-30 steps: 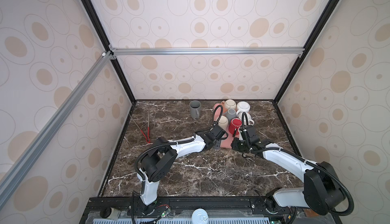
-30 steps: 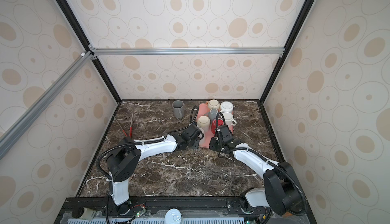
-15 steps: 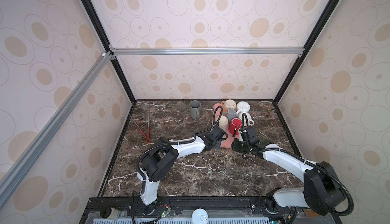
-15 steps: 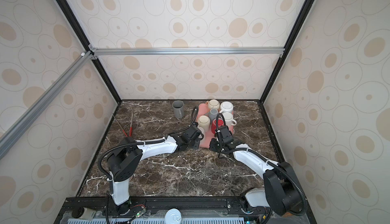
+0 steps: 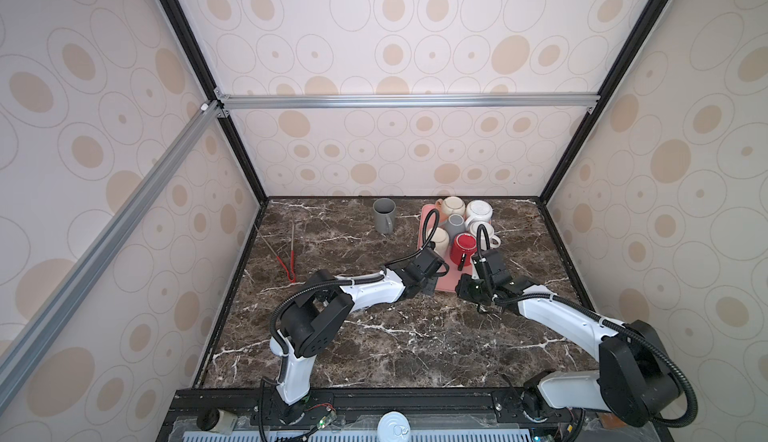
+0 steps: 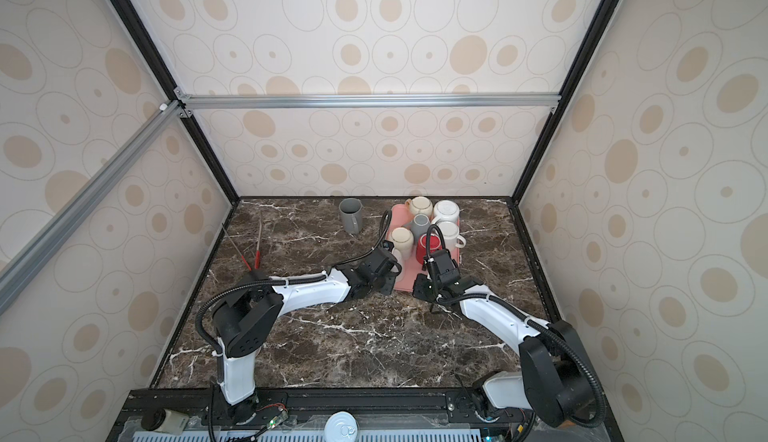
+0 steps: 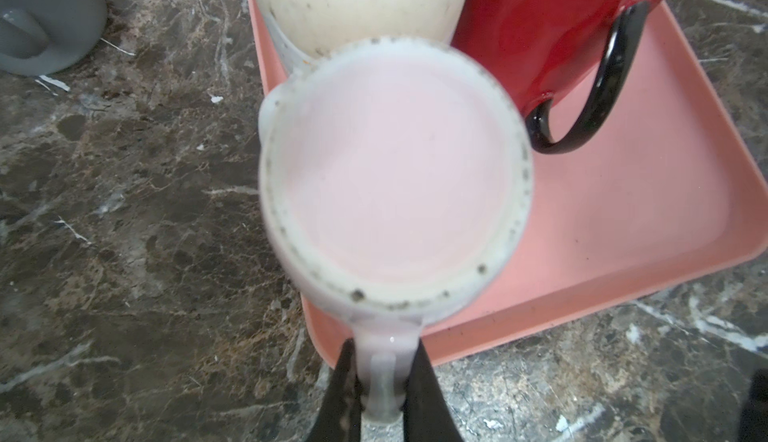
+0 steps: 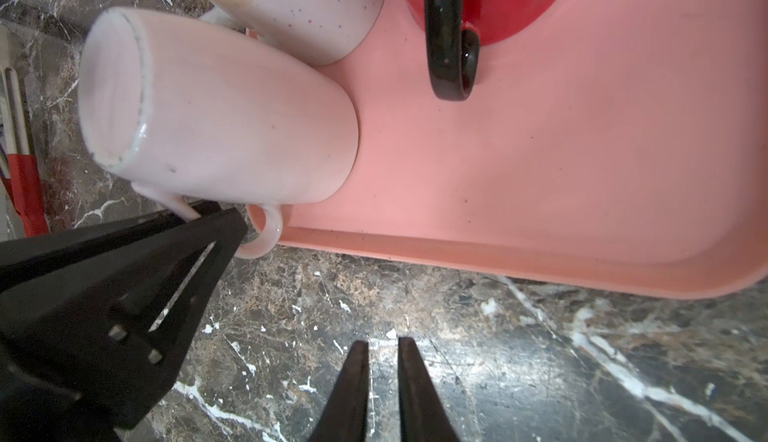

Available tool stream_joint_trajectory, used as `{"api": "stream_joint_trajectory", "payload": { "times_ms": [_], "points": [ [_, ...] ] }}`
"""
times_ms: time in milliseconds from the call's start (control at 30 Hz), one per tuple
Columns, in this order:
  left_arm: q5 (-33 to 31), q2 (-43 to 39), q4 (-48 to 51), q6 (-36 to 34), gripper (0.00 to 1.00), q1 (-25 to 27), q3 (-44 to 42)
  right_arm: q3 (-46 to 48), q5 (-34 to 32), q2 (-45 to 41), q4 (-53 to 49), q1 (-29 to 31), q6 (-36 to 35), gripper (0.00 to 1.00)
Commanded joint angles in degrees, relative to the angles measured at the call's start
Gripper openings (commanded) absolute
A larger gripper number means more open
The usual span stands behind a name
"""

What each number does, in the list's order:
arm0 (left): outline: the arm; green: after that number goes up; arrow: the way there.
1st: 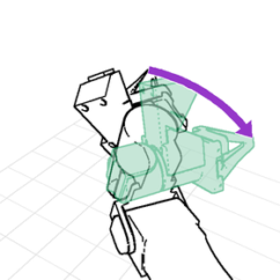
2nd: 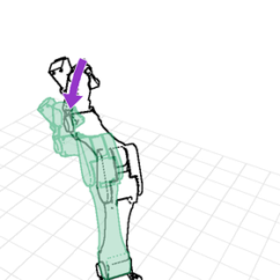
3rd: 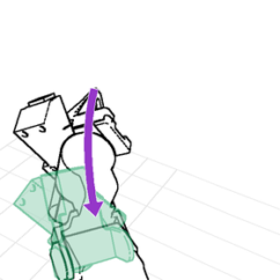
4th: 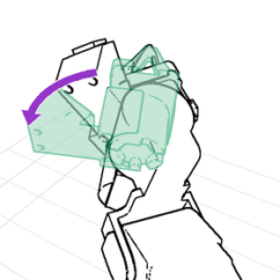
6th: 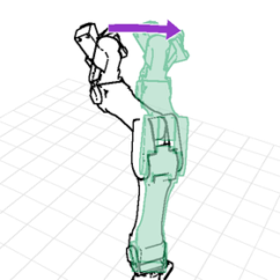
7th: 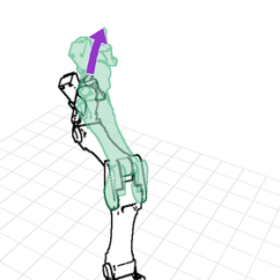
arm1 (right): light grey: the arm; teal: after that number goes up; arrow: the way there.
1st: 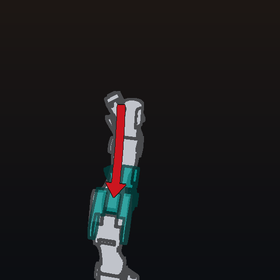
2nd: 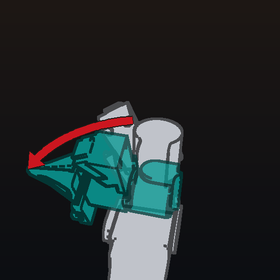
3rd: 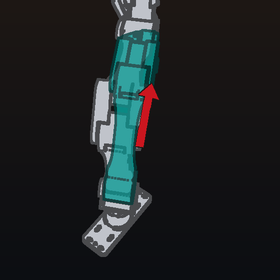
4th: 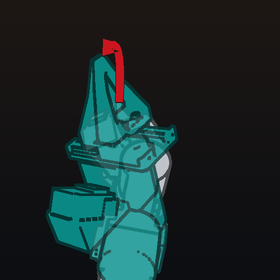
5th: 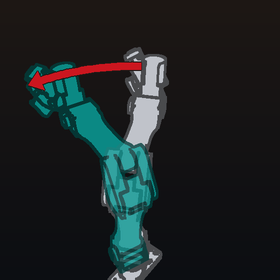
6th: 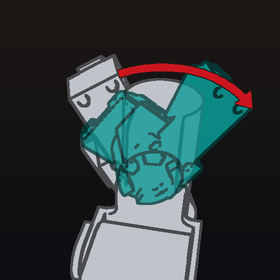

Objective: Turn the mug right side up

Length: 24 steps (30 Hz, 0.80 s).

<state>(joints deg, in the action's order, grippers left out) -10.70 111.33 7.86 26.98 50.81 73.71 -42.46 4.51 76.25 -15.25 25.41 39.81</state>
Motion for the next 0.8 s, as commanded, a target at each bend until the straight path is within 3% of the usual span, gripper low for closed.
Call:
{"api": "stream_joint_trajectory", "payload": {
  "times_ms": [0,333,567,767],
  "points": [
    [1.38,-0.29,-0.81,-1.87,0.00,0.16,-0.23,0.96,0.14,-1.41,0.21,-0.10,1.14,0.18],
    [6.63,-7.13,-5.04,-4.29,0.00,-0.25,-2.73,1.48,0.58,-4.03,1.31,-0.08,1.94,0.18],
    [12.50,-11.73,-10.62,0.68,0.00,-3.02,-6.93,1.92,2.03,-5.96,1.95,-0.10,2.79,0.18],
    [19.18,-16.21,-21.11,7.54,0.00,-7.14,-14.62,2.39,2.39,-8.19,3.82,-0.08,3.85,0.18]
  ]
}}
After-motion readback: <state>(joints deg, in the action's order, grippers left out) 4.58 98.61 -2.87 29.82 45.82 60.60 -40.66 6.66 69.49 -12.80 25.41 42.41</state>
